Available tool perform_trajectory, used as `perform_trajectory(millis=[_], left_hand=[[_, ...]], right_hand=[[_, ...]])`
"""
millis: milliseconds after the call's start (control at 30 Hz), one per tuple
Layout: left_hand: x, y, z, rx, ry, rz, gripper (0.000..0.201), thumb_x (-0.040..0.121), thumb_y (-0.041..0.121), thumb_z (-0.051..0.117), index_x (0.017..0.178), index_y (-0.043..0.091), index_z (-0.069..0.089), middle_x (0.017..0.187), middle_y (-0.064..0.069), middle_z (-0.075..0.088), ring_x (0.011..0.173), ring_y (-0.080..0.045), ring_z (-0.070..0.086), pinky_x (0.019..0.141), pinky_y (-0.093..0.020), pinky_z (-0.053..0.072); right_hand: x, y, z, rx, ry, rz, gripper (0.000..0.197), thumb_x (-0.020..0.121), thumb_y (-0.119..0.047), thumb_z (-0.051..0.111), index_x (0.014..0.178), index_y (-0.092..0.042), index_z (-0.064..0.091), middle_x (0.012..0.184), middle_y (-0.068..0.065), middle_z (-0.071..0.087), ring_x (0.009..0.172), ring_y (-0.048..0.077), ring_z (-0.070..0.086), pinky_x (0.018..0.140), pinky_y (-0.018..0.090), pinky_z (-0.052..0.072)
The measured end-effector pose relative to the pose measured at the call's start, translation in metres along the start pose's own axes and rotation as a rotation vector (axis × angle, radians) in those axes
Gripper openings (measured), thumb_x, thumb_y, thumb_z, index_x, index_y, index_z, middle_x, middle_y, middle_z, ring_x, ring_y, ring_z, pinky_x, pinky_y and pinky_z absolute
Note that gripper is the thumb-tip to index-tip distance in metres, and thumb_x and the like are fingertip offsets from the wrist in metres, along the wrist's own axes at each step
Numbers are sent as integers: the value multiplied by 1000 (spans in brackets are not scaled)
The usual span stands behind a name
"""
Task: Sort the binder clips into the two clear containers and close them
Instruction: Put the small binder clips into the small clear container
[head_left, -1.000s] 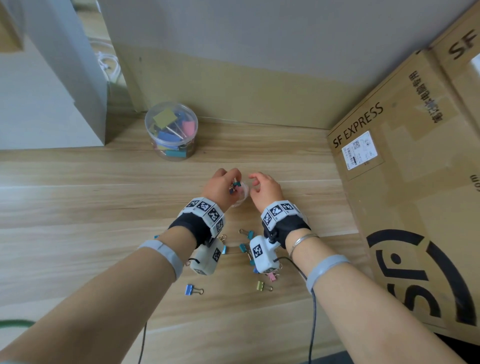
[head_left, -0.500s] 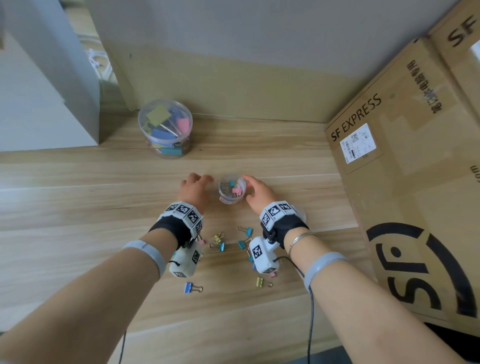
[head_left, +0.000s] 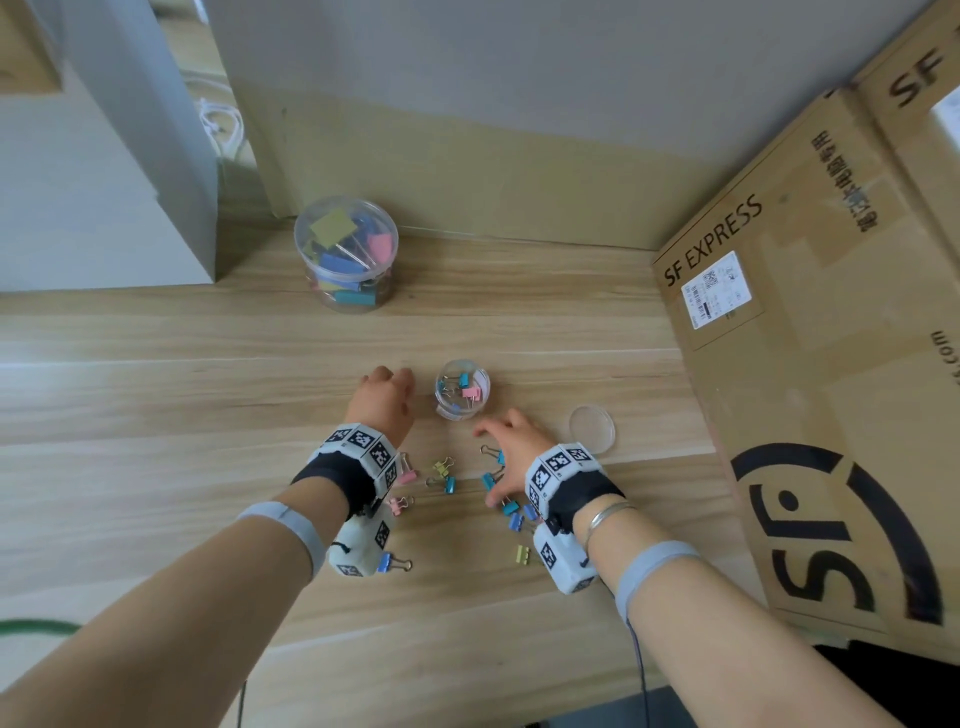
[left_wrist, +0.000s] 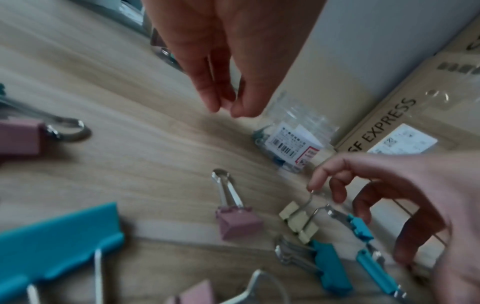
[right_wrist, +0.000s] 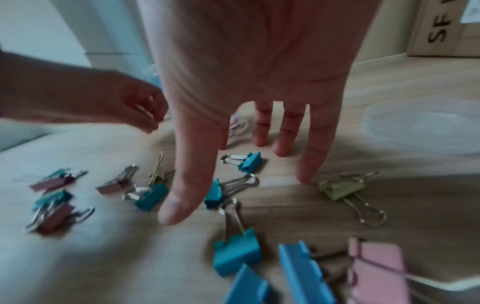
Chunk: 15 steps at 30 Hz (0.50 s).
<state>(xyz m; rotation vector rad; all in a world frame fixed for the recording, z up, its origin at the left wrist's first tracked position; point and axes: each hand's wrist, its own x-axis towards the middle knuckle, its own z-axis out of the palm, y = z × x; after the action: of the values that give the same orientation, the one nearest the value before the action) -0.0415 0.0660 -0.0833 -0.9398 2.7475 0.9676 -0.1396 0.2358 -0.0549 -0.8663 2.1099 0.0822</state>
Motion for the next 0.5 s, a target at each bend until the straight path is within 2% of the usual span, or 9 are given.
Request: perform_trajectory(millis=[100,167,233,300,367,433,500], left_hand=[[-2,6,-6,-150,210,90,21,76,-8,52,94,-1,60,94,-22,59,86,-36,55,74,-37,47],[-3,14,-10,-239,259,169,23,74,-9,55,95,-1,61,94,-22,59,80,-34,57,73,-38,51],[-4,26,-12,-293,227,238,24,74,-9,57,96,-1,60,95,-19,59,74,-26,53,72,-36,51],[-3,36,-10,-298,181,295,24,74,-8,59,97,-1,59,95,-19,58,74,-25,53,72,-36,50],[-1,41,-6,-272,123,289,25,76,-4,61,100,0,58,97,-19,59,78,-29,56,73,-36,51],[1,43,-3,-251,75,257,26,79,4,64,104,2,58,99,-16,59,78,-24,53,72,-33,48],[0,42,-3,-260,99,246,23,82,9,64,104,3,59,99,-13,60,76,-18,49,69,-29,45]], right_hand=[[-1,0,5,-67,28,-40,74,58,-21,86,120,-28,46,129,3,38,117,26,41,97,40,47],[-2,-1,9,-60,85,-82,57,67,-14,80,114,-23,50,125,3,42,113,25,47,94,37,49],[-3,-1,12,-44,137,-122,40,75,-9,73,110,-18,55,121,5,46,106,24,54,90,34,50],[-3,-2,14,-48,156,-147,26,80,-6,65,105,-13,60,118,7,50,102,26,57,84,30,48],[-3,-3,15,-64,160,-151,21,81,-7,63,101,-12,62,116,7,51,99,25,58,81,28,45],[-2,-3,16,-66,160,-143,21,79,-8,64,99,-12,62,114,7,51,97,25,57,81,29,46],[0,-2,18,-59,175,-131,21,77,-6,64,97,-12,61,114,7,49,98,26,55,83,31,47]])
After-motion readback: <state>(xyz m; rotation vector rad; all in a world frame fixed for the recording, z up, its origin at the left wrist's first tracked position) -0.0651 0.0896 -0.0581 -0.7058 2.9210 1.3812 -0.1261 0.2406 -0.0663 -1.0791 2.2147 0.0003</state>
